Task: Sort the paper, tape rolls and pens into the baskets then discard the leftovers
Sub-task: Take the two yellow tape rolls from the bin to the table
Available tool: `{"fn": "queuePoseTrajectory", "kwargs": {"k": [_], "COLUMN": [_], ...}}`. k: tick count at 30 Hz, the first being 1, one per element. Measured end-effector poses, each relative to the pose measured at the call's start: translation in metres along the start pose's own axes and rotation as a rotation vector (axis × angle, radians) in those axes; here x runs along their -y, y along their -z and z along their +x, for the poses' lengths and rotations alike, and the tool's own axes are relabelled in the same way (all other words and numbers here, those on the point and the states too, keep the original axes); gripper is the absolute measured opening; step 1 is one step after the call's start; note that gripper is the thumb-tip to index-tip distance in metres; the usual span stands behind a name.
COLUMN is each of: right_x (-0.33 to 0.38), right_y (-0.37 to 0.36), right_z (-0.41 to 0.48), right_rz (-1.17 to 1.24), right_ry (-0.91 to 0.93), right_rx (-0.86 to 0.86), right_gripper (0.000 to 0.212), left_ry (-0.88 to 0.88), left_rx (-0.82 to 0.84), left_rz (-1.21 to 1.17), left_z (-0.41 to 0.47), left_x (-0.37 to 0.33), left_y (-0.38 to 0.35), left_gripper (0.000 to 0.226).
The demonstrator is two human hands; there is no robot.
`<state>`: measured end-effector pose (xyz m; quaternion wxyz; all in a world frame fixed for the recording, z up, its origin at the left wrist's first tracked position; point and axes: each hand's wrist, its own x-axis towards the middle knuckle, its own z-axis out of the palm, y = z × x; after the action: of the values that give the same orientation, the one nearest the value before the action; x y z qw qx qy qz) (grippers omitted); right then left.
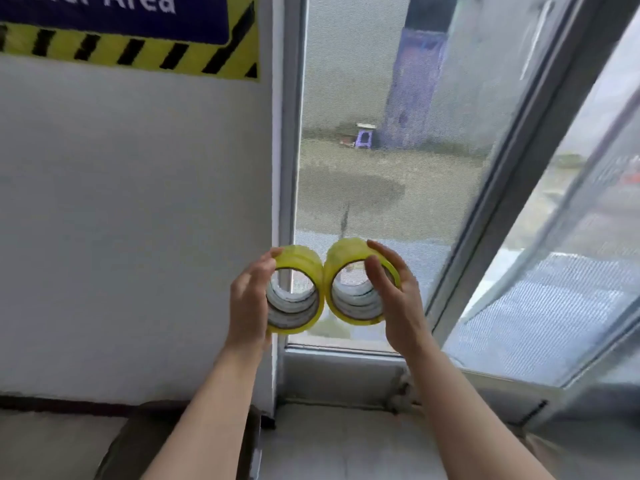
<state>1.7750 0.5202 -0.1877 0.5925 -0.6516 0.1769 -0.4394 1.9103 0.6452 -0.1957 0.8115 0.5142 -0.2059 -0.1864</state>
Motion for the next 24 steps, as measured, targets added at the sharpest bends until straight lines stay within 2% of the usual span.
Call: {"fn": "queuePoseTrajectory", "kwargs": {"k": [4, 8, 13, 15, 17, 21, 24], "right_x": [0.018, 0.035, 0.061, 0.072, 0.086, 0.109, 0.126], "right_y": [0.026, 0.053, 0.093, 0.111, 0.128, 0.167, 0.196], "right_z": [-0.021, -0.043, -0.076, -0.09, -0.104, -0.134, -0.161], "right_rz": [-0.05, -0.111, -0.2, -0.239, -0.274, -0.311, -0.343], "right_ry": [0.03, 0.031, 0.094, 0.113, 0.123, 0.143, 0.142], "right_rx": [-0.122, -0.232, -0.352, -0.414, -0.479, -0.597, -0.659], "right_gripper": [0.04, 0.05, 0.028, 0.025, 0.028, 0.031, 0.047], "left_ry": [0.055, 0.087, 0.129, 0.15, 0.181, 0.217, 0.222], "left_rx": [0.126, 0.278, 0.396, 0.458, 0.521, 0.626, 0.704], "left_rz": [-0.025, -0.039, -0.084, -0.099, -0.104, -0.124, -0.143], "left_z": [-0.012, -0.024, -0.049, -0.061, -0.075, -0.111, -0.141], "left_x": [-0.001, -0.004, 0.003, 0.006, 0.008, 0.01, 0.014], "left_y": [-0.025, -0.051, -0.093, -0.112, -0.131, -0.172, -0.201], "left_gripper": [0.038, 0.036, 0.035, 0.038, 0.042, 0.034, 0.031]}}
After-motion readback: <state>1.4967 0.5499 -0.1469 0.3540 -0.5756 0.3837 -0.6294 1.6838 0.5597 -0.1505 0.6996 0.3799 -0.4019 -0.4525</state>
